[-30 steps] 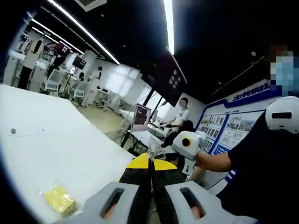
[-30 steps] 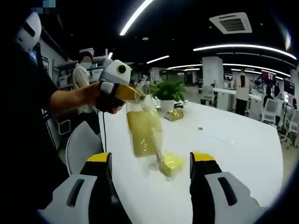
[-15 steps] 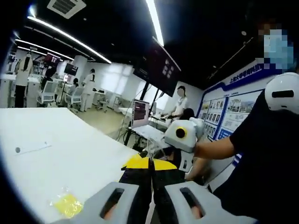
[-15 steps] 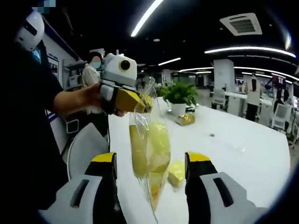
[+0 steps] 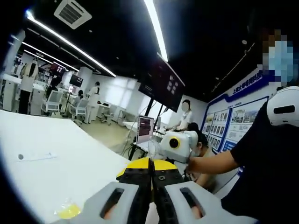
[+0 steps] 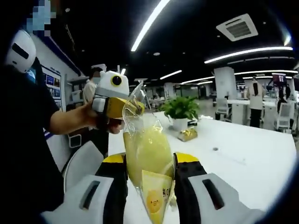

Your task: Compare the silicone blocks by pressing each to a similar depth, holding the contact briefly, and releasing to observe deformation and rebound differences across the visible hardness samples.

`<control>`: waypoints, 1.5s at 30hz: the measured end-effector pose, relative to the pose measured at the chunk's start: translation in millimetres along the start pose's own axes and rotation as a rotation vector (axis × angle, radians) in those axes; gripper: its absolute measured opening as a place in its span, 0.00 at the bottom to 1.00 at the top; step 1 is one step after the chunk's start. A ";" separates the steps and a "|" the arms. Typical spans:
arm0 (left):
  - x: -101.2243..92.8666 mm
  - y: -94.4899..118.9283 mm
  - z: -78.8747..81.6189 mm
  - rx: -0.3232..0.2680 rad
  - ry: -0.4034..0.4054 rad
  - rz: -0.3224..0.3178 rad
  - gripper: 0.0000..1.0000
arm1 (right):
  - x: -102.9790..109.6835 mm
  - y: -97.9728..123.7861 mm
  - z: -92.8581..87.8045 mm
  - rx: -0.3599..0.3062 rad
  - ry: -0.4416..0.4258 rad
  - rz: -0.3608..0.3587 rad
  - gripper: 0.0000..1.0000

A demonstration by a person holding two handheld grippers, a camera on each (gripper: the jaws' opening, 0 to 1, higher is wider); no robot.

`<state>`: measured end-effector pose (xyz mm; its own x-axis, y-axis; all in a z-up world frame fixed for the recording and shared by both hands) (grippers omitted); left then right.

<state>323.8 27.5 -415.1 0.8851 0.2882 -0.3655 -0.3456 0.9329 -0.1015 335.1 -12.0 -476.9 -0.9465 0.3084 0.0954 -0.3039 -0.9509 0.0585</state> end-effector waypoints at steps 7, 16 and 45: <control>6.6 -3.0 10.1 -0.038 0.009 0.003 0.00 | -4.0 -0.8 11.0 -0.021 0.061 0.023 0.24; 13.2 -4.8 10.2 -0.037 -0.002 0.011 0.00 | -7.5 -2.1 10.0 0.035 0.046 0.025 0.13; 8.3 -6.1 8.0 -0.029 0.061 0.003 0.00 | -2.2 2.2 8.6 0.032 0.014 0.017 0.15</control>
<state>335.8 25.9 -410.1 0.8635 0.2767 -0.4217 -0.3581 0.9251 -0.1263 337.4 -14.6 -468.4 -0.9531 0.2912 0.0828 -0.2840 -0.9547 0.0889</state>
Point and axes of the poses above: the point that each gripper's makers call its tool centre point, and the gripper's own axes: y roughly backward along the fingers, x roughly to its left, z roughly out of its top, the point moved 3 cm from there along y, roughly backward along the fingers, and after that the axes turned 3 degrees about -x, right-handed, at the moved point
